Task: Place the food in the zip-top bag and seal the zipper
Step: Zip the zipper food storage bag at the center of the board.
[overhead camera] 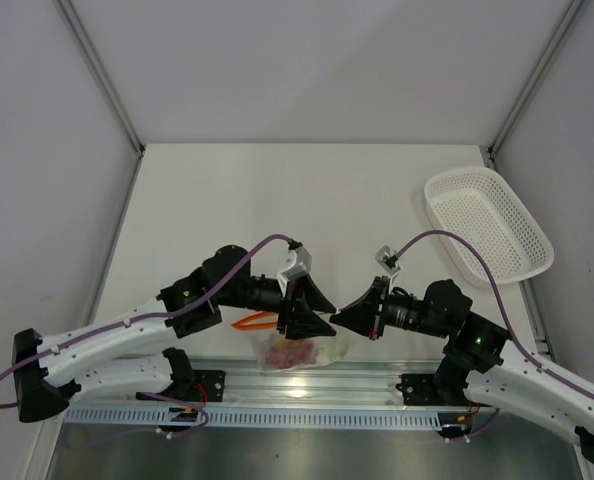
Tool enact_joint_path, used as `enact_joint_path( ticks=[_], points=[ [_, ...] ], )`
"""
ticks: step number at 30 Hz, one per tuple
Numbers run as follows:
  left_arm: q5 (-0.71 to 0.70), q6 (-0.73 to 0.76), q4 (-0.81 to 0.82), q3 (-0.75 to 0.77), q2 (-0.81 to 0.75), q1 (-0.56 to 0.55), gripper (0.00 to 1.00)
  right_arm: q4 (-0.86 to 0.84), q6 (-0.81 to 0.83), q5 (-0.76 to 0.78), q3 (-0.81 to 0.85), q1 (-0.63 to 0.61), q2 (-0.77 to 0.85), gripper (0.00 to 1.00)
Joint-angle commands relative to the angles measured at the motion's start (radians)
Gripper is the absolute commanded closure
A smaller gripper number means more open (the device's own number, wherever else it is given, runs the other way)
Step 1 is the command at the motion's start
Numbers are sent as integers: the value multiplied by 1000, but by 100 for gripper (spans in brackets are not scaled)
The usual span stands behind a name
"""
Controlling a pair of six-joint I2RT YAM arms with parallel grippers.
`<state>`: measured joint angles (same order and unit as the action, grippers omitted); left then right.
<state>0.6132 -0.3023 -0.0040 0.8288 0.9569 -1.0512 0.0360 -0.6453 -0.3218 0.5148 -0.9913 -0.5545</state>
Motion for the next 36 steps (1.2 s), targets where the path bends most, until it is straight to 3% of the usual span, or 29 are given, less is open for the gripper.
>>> enact_joint_path(
  ticks=[1, 9, 19, 26, 29, 32, 33, 36],
  points=[
    [-104, 97, 12, 44, -4, -36, 45, -39, -50, 36, 65, -4, 4, 100],
    [-125, 115, 12, 49, 34, -40, 56, -39, -62, 29, 60, -4, -8, 100],
    [-219, 150, 47, 1, 5, -40, 40, -41, -60, 27, 51, -4, 2, 100],
    [-210, 149, 64, -19, 13, -40, 39, -41, -56, 23, 48, -6, -8, 100],
    [-199, 147, 55, -19, 25, -40, 46, -41, -57, 27, 50, -4, -8, 100],
    [-190, 141, 44, -14, 39, -40, 66, -41, -57, 39, 51, -6, -1, 100],
    [-188, 140, 29, -14, 42, -40, 77, -35, -56, 43, 51, -4, 2, 100],
    [-191, 134, 12, -13, 45, -40, 84, 1, -57, 59, 51, -6, 11, 100]
  ],
)
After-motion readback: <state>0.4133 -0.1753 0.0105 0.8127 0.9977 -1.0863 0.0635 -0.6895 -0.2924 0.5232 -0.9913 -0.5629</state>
